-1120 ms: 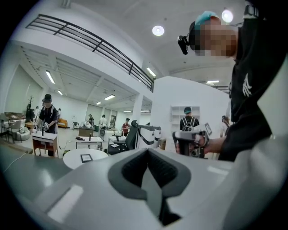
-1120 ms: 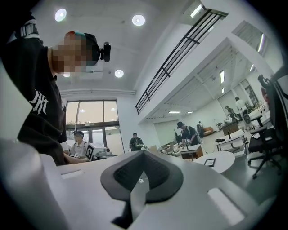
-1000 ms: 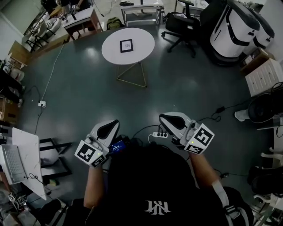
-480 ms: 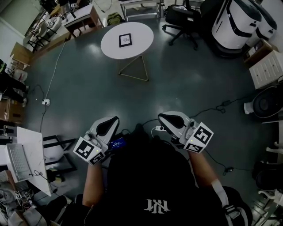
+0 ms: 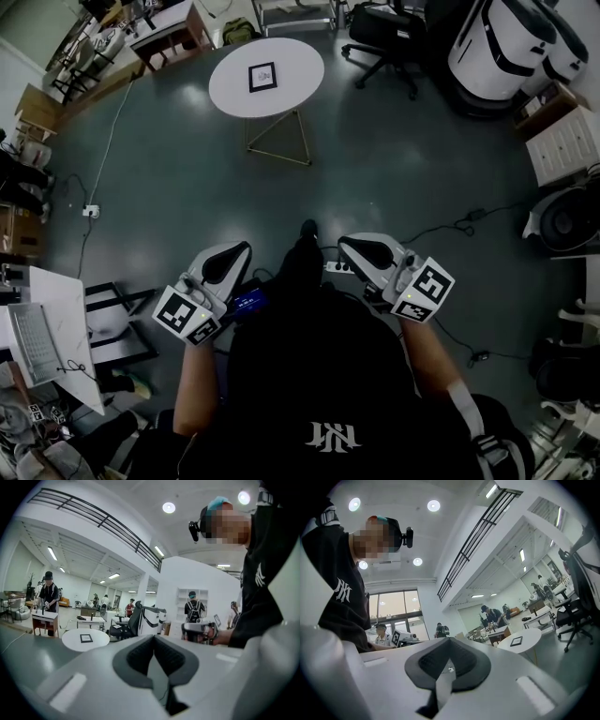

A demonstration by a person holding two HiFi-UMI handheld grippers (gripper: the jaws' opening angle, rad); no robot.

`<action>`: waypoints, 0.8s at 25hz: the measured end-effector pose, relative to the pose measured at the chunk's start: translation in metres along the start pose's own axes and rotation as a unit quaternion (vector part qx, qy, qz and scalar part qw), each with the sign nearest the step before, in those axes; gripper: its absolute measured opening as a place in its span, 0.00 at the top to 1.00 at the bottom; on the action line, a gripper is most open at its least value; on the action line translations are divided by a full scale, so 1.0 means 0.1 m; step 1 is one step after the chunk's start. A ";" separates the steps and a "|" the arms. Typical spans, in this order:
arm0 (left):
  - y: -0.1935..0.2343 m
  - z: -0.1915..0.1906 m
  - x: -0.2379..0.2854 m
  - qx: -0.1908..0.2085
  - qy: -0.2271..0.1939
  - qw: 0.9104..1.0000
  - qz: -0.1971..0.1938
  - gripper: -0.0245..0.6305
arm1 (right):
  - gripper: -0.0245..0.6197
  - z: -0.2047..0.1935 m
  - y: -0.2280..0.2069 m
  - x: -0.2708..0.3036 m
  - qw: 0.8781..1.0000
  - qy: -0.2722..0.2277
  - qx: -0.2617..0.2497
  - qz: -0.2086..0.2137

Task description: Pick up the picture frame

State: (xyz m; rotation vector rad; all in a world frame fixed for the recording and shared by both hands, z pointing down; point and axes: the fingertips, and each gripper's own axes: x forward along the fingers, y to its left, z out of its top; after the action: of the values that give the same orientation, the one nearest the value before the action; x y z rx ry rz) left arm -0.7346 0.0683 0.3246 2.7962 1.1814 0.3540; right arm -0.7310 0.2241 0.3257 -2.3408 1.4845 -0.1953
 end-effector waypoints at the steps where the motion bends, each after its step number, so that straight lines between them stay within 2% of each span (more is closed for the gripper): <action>1: 0.03 -0.01 0.02 -0.003 -0.001 1.000 0.001 0.96 | 0.97 0.01 -0.03 0.02 1.000 0.001 -0.001 0.000; 9: 0.46 0.07 0.29 -0.014 -0.020 1.000 0.005 0.96 | 0.96 0.16 -0.43 0.28 1.000 0.013 -0.009 -0.005; 20: 1.65 0.30 1.01 -0.046 -0.042 0.998 0.023 0.96 | 0.97 0.61 -1.52 1.08 0.998 0.049 -0.034 -0.016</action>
State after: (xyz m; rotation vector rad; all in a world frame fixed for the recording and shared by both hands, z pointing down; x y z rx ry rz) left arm -0.5444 0.0254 0.3416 2.7342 1.0558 0.2847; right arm -0.5370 0.1989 0.3179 -2.4426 1.5215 -0.2748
